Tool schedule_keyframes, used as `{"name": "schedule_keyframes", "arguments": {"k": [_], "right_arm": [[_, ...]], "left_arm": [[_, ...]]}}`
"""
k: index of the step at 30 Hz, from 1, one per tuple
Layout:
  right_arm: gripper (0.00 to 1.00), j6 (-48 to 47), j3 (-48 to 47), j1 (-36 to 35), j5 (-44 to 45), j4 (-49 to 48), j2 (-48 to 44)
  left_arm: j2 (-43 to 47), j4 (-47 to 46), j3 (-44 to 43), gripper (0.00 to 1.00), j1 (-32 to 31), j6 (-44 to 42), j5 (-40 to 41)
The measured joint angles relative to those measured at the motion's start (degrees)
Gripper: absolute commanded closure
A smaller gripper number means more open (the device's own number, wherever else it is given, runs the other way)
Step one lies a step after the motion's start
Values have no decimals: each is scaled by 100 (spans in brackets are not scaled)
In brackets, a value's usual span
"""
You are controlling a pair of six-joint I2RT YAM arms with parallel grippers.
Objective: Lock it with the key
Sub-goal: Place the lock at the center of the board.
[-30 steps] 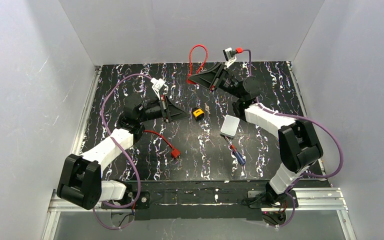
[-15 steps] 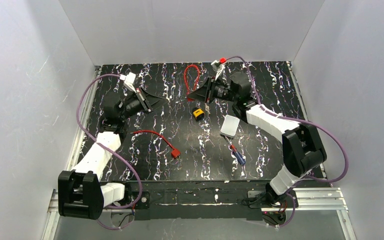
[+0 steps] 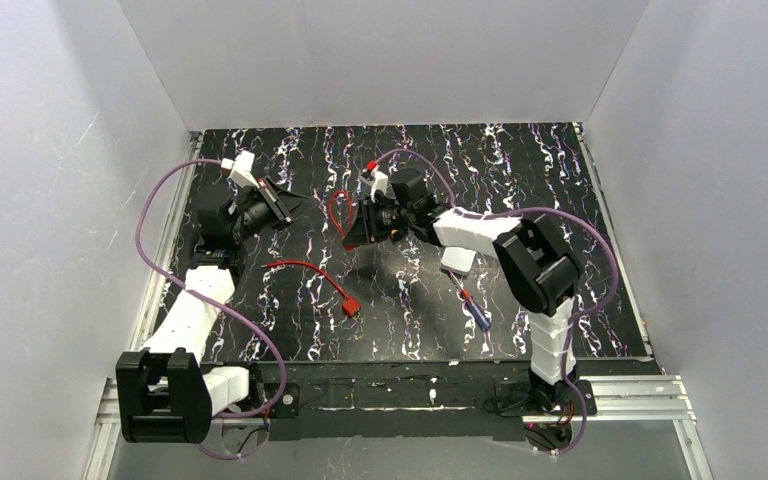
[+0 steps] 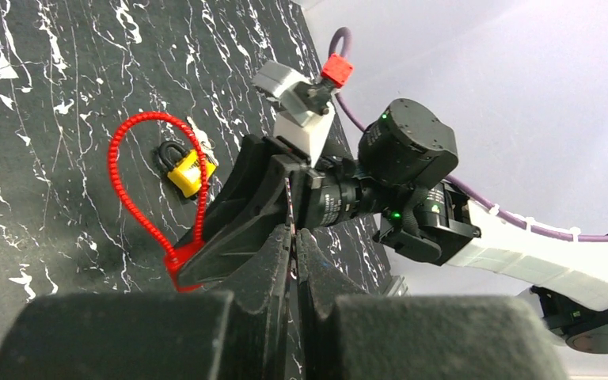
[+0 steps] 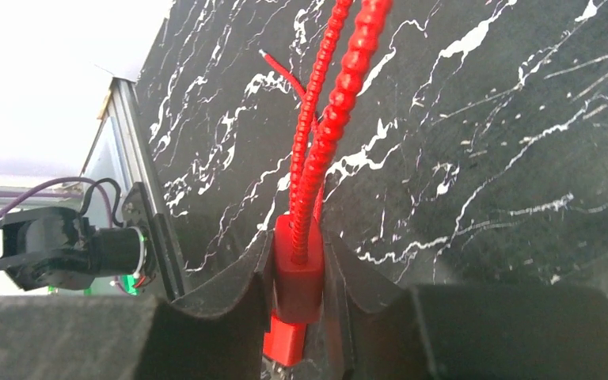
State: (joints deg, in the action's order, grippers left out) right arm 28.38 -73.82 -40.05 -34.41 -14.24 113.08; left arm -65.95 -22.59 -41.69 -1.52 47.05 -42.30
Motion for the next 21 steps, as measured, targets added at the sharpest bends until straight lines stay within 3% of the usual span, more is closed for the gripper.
{"name": "schedule_keyframes", "arguments": {"k": [13, 21], "right_arm": [[81, -26, -1123, -205, 459, 575, 1139], [54, -9, -1344, -201, 645, 833, 1392]], "left_arm": [[20, 210, 0, 100, 94, -85, 175], [20, 249, 0, 100, 105, -101, 256]]}}
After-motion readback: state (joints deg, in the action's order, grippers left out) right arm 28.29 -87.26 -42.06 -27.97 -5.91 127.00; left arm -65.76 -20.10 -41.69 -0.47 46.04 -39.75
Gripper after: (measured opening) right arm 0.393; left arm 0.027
